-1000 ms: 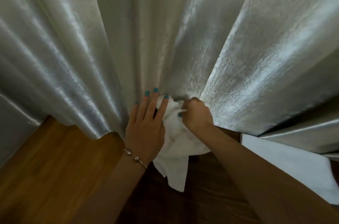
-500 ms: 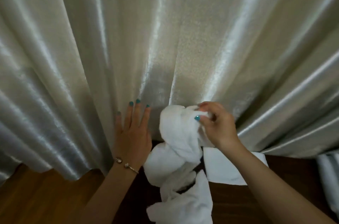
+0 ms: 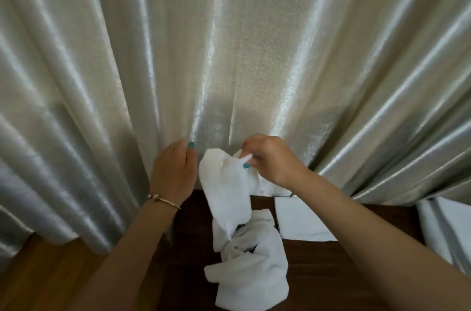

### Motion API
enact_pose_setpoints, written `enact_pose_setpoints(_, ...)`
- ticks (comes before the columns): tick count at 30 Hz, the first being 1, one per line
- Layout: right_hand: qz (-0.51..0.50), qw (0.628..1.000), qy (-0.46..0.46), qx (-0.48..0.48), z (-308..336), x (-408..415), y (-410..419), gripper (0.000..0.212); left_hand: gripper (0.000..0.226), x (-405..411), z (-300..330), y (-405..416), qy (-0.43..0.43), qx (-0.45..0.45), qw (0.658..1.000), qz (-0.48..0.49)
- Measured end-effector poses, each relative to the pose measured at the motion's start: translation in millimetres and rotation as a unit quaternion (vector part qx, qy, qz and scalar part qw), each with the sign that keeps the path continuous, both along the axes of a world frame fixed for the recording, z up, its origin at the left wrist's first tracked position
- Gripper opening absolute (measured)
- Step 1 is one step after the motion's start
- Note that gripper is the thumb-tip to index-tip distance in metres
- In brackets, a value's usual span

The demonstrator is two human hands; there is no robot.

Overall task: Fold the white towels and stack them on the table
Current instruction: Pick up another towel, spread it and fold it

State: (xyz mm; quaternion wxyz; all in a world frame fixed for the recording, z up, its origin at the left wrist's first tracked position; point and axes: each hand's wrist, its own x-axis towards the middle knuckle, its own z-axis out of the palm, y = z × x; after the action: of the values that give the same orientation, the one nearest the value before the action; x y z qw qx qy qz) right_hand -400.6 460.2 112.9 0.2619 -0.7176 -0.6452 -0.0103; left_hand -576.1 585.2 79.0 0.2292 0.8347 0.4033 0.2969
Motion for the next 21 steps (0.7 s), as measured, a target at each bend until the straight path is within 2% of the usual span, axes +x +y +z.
enact_pose_setpoints(3, 0.062, 0.993, -0.093, -0.036, 18.1, 2.1, -23.3, 0.027, 0.037, 20.9, 28.9, -18.9, -0.094, -0.100, 0.985, -0.103)
enact_pose_setpoints(5, 0.072, 0.990, -0.117, -0.041, 36.6, 5.2, -41.6, 0.037, 0.039, 41.3, 47.6, -35.3, -0.102, -0.130, 0.964, -0.207)
enact_pose_setpoints(8, 0.084, 0.990, -0.115, -0.023, 64.5, 9.6, -72.6, 0.045, 0.037, 71.8, 70.9, -63.9, -0.125, -0.207, 0.904, -0.354)
enact_pose_setpoints(10, 0.069, 0.994, -0.086, 0.001, 82.5, 18.1, -97.4, 0.052, 0.037, 90.6, 83.1, -81.9, -0.168, -0.272, 0.866, -0.384)
enact_pose_setpoints(12, 0.016, 0.997, -0.066, 0.044, 96.9, 33.6, -125.0, 0.059, 0.033, 107.4, 91.2, -98.4, -0.183, -0.269, 0.854, -0.405)
enact_pose_setpoints(14, -0.061, 0.992, -0.056, 0.100, 107.6, 49.3, -152.4, 0.063, 0.018, 120.9, 94.9, -118.1, -0.183, -0.274, 0.842, -0.426)
enact_pose_setpoints(15, -0.094, 0.987, -0.049, 0.123, 111.8, 56.1, -164.8, 0.062, 0.020, 126.6, 97.2, -129.3, -0.185, -0.279, 0.836, -0.435)
enact_pose_setpoints(18, -0.149, 0.979, -0.039, 0.134, 121.3, 68.8, -195.8, 0.055, 0.026, 143.1, 107.0, -161.5, -0.208, -0.265, 0.846, -0.415)
enact_pose_setpoints(21, -0.144, 0.974, -0.041, 0.167, 128.7, 80.5, -221.8, 0.036, 0.039, 159.3, 117.6, -190.2, -0.192, -0.255, 0.855, -0.408)
